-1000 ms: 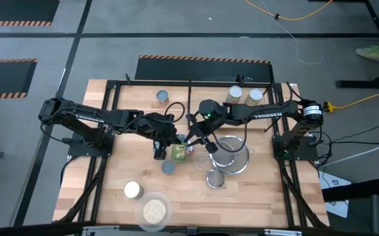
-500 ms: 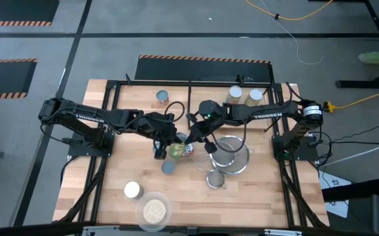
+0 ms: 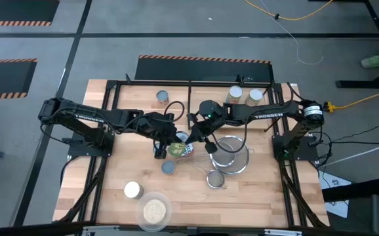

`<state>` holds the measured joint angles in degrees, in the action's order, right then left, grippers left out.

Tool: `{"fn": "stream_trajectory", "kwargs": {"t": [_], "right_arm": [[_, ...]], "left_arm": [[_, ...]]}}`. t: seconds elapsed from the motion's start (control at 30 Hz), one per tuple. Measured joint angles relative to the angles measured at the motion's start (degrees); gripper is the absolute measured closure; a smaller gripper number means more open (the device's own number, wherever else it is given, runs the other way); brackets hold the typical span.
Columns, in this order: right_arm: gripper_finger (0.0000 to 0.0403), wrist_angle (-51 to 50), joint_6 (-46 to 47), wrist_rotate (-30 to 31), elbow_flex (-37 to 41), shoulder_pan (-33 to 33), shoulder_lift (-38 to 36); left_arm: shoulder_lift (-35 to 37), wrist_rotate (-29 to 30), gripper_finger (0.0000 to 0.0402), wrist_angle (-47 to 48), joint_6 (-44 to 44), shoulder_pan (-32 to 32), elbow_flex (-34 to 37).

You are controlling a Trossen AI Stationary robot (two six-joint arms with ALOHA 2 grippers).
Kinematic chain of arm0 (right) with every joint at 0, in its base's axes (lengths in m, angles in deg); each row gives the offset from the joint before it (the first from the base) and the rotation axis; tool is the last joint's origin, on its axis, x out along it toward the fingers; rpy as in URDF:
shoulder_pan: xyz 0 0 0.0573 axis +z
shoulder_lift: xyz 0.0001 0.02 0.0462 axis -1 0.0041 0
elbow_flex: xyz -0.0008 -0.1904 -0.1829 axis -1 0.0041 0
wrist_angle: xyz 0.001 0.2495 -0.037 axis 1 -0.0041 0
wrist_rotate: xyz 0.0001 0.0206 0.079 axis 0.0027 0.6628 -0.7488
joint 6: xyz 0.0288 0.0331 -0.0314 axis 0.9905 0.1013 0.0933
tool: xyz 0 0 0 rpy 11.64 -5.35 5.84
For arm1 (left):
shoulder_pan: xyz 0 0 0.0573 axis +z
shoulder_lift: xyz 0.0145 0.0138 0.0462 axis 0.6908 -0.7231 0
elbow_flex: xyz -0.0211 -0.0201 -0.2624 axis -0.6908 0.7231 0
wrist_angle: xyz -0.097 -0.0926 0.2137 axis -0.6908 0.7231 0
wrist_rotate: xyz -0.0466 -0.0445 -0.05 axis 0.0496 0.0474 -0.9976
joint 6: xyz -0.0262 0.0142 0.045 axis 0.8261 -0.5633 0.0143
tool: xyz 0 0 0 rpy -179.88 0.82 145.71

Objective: Pick and place cans onto a shelf
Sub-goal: Put the canned pears on the shelf

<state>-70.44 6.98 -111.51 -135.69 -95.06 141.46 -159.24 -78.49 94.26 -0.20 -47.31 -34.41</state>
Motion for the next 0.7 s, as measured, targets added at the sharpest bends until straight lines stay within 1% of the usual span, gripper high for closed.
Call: {"fn": "stream_trajectory", "kwargs": {"t": [0.17, 0.43, 0.7], "right_arm": [[0.0401, -5.38, -0.14, 0.1, 0.0, -0.11, -2.41], [0.0402, -14.32, -0.3, 0.28, -0.03, -0.12, -8.89], [0.0401, -22.82, -0.37, 7.41, -0.04, -0.2, -17.14]], "left_arm": [[0.0, 0.23, 0.0401, 0.09, 0.0, 0.0, -0.07], [-0.03, 1.38, 0.0401, 0.2, 0.03, -0.02, -0.07], [-0.04, 1.35, 0.0401, 0.16, 0.57, -0.02, -0.07]]}}
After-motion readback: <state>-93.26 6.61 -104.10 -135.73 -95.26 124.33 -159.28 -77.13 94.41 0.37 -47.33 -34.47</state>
